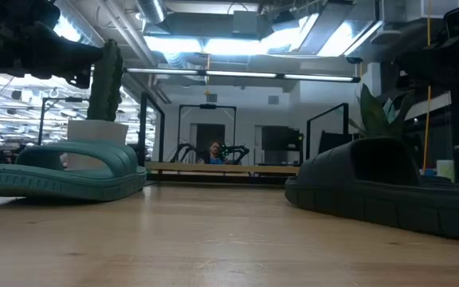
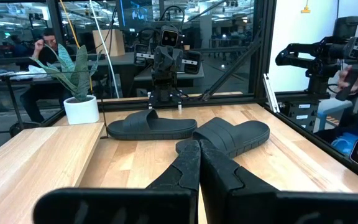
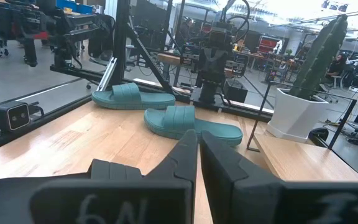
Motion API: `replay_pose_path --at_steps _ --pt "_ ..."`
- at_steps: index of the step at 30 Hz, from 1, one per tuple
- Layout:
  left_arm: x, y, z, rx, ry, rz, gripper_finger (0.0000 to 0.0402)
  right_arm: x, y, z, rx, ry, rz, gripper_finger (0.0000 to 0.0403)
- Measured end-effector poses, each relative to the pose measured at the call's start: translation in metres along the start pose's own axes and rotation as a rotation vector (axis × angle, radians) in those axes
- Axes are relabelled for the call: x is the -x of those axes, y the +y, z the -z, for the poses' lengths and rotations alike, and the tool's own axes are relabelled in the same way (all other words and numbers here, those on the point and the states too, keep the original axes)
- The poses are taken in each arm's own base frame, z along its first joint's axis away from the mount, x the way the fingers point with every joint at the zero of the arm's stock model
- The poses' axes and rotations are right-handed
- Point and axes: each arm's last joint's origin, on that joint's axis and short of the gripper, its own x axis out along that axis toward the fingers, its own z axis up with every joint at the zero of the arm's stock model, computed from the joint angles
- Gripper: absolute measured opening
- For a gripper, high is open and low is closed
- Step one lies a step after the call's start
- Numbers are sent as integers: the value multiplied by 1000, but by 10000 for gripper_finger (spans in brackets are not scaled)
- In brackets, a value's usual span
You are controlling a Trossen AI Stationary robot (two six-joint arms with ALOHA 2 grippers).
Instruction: Pick and place slides into the shelf
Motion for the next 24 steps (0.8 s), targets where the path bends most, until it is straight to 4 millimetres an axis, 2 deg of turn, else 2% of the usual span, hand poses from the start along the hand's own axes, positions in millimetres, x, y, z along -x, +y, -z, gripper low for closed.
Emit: replay_pose_path --at_steps 6,11,24 --pt "0 0 0 0 0 0 0 0 0 0 -5 0 0 23" --pt "0 0 0 0 1 0 0 0 0 0 -80 0 0 23" --pt "0 0 0 0 0 0 0 0 0 0 -80 -1 0 23"
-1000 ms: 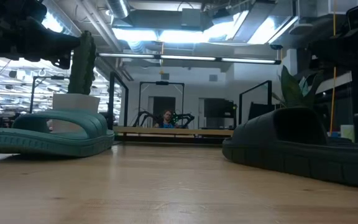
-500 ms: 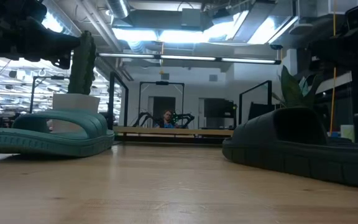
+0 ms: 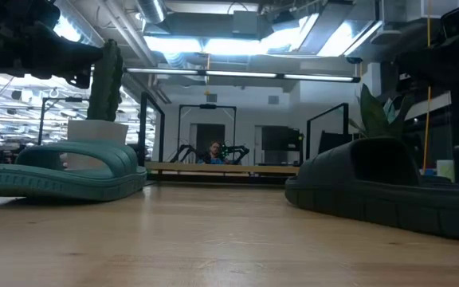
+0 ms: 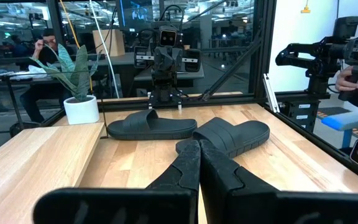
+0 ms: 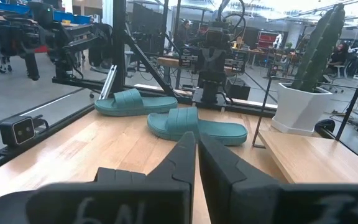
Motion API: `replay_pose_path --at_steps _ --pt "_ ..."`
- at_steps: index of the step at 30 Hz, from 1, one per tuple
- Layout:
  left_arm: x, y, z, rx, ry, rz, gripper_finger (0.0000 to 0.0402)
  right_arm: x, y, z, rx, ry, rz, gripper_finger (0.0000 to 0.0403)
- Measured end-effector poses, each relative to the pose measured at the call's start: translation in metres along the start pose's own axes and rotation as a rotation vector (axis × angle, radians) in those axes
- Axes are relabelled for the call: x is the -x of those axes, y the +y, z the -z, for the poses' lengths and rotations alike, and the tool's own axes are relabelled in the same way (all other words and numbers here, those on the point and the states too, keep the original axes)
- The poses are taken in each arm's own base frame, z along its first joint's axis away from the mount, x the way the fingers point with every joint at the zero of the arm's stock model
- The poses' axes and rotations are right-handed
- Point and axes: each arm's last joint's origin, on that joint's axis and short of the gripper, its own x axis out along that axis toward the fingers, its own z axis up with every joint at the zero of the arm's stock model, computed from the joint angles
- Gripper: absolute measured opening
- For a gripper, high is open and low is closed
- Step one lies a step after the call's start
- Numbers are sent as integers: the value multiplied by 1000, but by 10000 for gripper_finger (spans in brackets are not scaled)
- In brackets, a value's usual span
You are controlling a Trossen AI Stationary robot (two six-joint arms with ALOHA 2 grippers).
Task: Pick and place slides into the shelf
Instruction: Put the left black slide on the shelf
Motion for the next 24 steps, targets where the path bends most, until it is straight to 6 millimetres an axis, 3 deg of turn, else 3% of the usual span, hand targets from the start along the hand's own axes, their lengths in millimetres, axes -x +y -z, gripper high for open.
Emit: replay_pose_path --at_steps 10,16,24 --pt "0 0 0 -4 0 0 0 0 0 0 -1 0 0 23" --pt "0 0 0 -213 0 -1 0 0 0 0 -1 -1 0 23" --pt "0 0 0 -224 0 0 0 0 0 0 0 0 6 23"
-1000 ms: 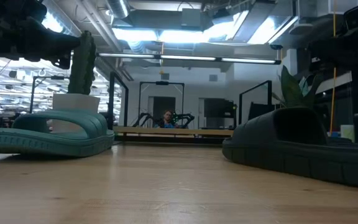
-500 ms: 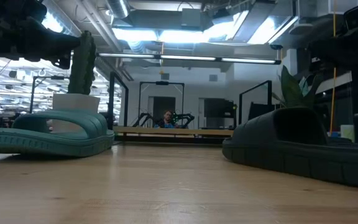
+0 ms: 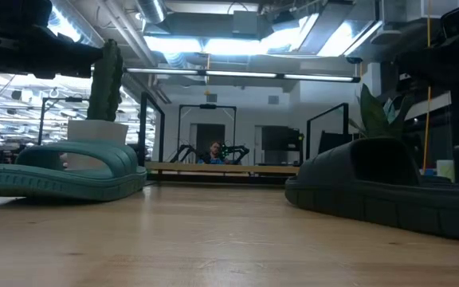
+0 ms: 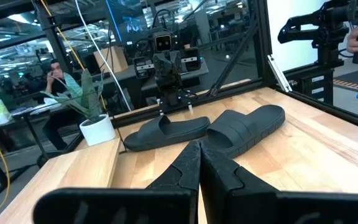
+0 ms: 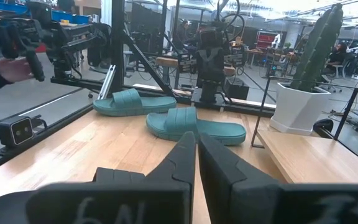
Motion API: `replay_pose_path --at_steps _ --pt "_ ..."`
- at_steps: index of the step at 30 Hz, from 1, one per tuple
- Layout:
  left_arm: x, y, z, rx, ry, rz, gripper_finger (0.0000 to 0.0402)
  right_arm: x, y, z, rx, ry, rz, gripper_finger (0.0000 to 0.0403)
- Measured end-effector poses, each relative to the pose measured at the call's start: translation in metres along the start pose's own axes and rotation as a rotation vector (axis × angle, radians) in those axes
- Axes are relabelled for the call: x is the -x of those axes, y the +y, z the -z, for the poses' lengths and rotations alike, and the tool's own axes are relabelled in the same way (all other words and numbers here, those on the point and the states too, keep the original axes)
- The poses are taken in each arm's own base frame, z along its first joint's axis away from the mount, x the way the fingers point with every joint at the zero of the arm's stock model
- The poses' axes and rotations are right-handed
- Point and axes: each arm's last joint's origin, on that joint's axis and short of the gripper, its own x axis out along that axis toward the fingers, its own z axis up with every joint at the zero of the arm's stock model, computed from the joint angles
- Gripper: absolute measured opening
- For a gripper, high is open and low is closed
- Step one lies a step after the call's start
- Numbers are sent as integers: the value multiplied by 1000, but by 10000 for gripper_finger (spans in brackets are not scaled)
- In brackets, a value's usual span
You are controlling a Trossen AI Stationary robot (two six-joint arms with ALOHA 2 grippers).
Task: Pick and place slides into the shelf
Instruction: Put the left black slide on the shelf
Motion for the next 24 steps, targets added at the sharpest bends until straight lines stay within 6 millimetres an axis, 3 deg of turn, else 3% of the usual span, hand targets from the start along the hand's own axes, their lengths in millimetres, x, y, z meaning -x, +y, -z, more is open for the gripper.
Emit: replay_pose_path --at_steps 3,6,10,24 --pt "0 0 -1 19 -6 -1 0 0 0 0 0 0 0 23" --pt "0 -1 -1 168 -13 25 0 0 0 0 0 0 0 23" --pt "0 -1 -1 242 -18 33 0 0 0 0 0 0 1 23" --pt "0 1 -4 228 -40 -22 0 0 0 0 1 0 3 23"
